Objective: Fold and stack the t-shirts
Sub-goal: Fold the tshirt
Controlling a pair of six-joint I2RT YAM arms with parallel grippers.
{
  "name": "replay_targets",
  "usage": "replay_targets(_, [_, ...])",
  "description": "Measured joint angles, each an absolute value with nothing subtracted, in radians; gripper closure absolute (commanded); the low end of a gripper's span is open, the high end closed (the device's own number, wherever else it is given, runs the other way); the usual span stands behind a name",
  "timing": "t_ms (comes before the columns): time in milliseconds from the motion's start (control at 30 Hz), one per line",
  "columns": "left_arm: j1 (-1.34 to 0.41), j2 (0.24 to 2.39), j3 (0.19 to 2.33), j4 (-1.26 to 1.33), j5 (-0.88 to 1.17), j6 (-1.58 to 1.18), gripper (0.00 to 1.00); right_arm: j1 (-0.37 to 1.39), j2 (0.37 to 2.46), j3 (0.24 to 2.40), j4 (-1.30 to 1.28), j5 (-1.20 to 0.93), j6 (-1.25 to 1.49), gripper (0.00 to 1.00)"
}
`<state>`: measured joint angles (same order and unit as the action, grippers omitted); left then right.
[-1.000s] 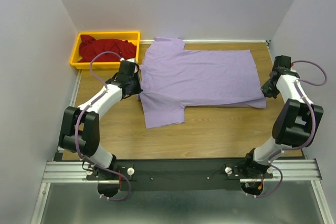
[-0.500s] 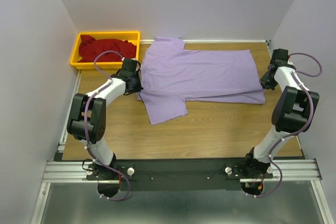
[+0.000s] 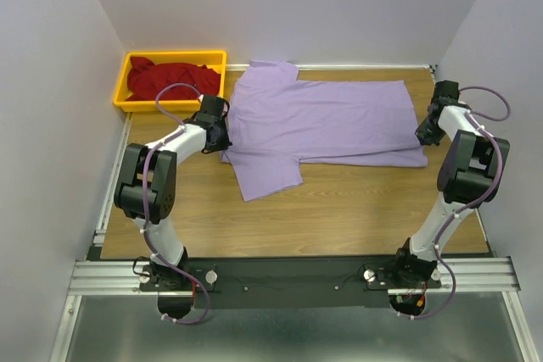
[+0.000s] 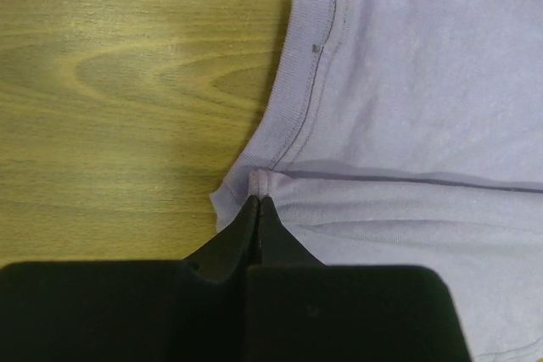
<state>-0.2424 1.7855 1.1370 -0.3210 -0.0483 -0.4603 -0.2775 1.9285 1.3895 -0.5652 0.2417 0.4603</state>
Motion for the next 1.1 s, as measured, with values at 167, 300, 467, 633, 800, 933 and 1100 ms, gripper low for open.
replay_targets(167, [-0.242, 1.788, 1.137, -0.319, -0.057, -0.461, 1.0, -0.274, 1.93, 1.392, -0.561, 0.242, 0.452, 0.98])
replay_targets(300, [-0.242, 1.788, 1.137, -0.318, -0.063, -0.461, 1.0, -0.274, 1.93, 1.401, -0.561, 0.241, 0.451, 0.97])
replay_targets(467, [-0.242, 1.788, 1.137, -0.318, -0.068, -0.46, 1.0, -0.274, 1.93, 1.421, -0.559, 0.241, 0.451, 0.97])
replay_targets(633, [-0.242, 1.788, 1.138, -0.318, -0.07, -0.46, 1.0, -0.273, 1.93, 1.432, -0.556, 0.241, 0.451, 0.96])
replay_targets(800, [-0.242, 1.788, 1.151, -0.324, -0.075, -0.46, 1.0, -0.272, 1.944, 1.441, -0.551, 0.241, 0.451, 0.96])
replay_targets(933, [-0.242, 1.788, 1.173, -0.323, -0.082, -0.46, 1.0, -0.27, 1.952, 1.449, -0.549, 0.241, 0.451, 0.96])
replay_targets(1100, [-0.242, 1.787, 1.191, -0.324, -0.089, -0.457, 1.0, -0.27, 1.952, 1.464, -0.548, 0.241, 0.451, 0.96])
